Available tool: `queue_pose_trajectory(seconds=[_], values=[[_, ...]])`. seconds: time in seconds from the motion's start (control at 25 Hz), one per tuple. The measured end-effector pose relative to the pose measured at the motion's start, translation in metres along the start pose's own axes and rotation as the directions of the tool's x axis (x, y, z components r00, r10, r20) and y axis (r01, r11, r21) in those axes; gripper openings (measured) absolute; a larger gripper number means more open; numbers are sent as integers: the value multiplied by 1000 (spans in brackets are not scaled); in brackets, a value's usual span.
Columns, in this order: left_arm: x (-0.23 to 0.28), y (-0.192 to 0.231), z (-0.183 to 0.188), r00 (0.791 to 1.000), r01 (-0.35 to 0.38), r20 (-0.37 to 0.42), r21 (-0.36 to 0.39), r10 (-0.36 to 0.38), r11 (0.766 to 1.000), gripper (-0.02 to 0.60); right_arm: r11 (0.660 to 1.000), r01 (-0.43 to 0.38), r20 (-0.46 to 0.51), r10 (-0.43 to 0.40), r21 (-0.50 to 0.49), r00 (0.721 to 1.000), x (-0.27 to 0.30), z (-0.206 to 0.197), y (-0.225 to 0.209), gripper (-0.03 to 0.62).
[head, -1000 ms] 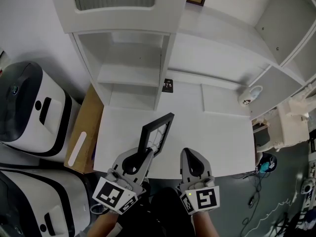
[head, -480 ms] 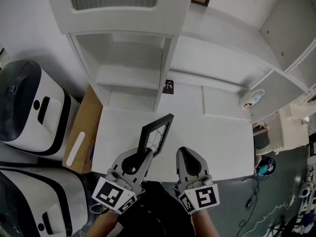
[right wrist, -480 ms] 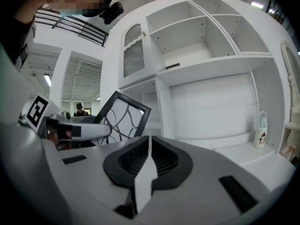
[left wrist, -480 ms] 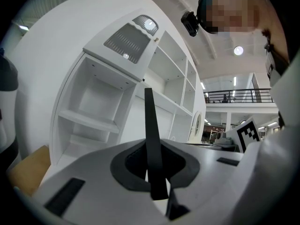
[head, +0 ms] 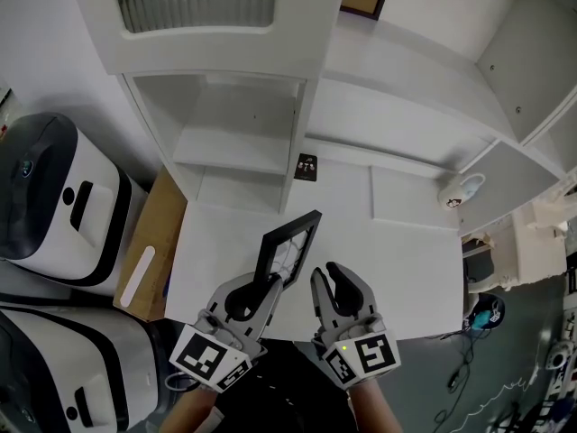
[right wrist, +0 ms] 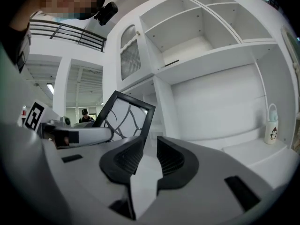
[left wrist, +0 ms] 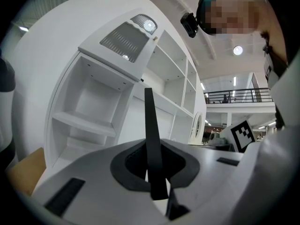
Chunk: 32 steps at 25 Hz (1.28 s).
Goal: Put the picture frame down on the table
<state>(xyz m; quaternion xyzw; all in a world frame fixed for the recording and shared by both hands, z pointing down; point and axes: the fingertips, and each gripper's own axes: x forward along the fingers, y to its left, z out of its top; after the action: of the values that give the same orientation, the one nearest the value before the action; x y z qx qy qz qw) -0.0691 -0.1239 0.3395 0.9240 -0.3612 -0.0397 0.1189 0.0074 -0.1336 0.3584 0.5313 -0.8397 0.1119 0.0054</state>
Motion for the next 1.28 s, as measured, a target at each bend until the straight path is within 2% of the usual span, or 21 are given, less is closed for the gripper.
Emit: queue_pose_trajectory(seconds=[0.36,0.44,0.88,1.08,1.28], values=[[7,-2,-2,1000,20,-3,-3,-20,1000,25,995,-64,22,62,71,998,15,8,0,89],[7,-3,-2,1000,23,-3,-2,-23,1000,25,994,-75,18,74,79,997,18,8,1,115],[6,-4,-1,997,72,21,-11,-72,997,25,982,-144,14,143,120,990,26,5,1,115],[8,-4,-2,996,89,20,-9,-89,996,25,977,-177,3,178,121,984,27,5,3,87],[11,-2,-5,996,92,11,-30,-92,995,25,981,-150,-3,151,126,988,27,5,-1,72]])
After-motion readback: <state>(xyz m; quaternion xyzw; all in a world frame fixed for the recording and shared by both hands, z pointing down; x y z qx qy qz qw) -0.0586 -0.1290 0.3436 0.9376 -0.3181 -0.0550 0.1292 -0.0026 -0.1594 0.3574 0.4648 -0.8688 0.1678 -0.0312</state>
